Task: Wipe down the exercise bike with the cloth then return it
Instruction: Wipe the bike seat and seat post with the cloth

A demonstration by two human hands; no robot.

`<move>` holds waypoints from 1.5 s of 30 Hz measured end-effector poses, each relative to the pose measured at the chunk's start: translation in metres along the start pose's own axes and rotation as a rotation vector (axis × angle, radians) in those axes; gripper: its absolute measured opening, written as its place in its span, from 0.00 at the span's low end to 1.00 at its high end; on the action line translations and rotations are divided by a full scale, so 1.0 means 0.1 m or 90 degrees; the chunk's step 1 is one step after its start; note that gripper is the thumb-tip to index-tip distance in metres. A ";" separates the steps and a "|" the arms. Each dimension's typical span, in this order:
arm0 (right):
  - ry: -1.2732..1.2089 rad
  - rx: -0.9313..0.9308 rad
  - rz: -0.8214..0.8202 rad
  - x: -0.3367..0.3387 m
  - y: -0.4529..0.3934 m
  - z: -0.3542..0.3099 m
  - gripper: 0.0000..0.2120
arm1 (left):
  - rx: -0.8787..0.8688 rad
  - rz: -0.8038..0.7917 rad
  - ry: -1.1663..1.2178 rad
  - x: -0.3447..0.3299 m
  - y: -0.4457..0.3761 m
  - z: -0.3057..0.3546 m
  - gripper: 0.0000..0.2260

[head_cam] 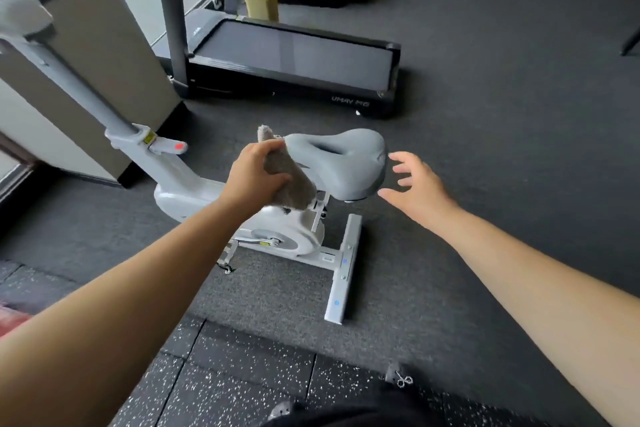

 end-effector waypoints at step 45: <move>0.233 0.175 -0.739 -0.06 -3.17 0.59 0.47 | 0.073 -0.058 -0.290 -1.85 -1.45 1.02 0.25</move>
Point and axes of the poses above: each hand's wrist, its own y-axis away from the middle knuckle, its own x-axis out of the back of the hand, z = x × y, the point moved 1 cm from there along -y, towards the middle knuckle, and after that the axes turned 14 degrees about -y, right-handed, at the moved point
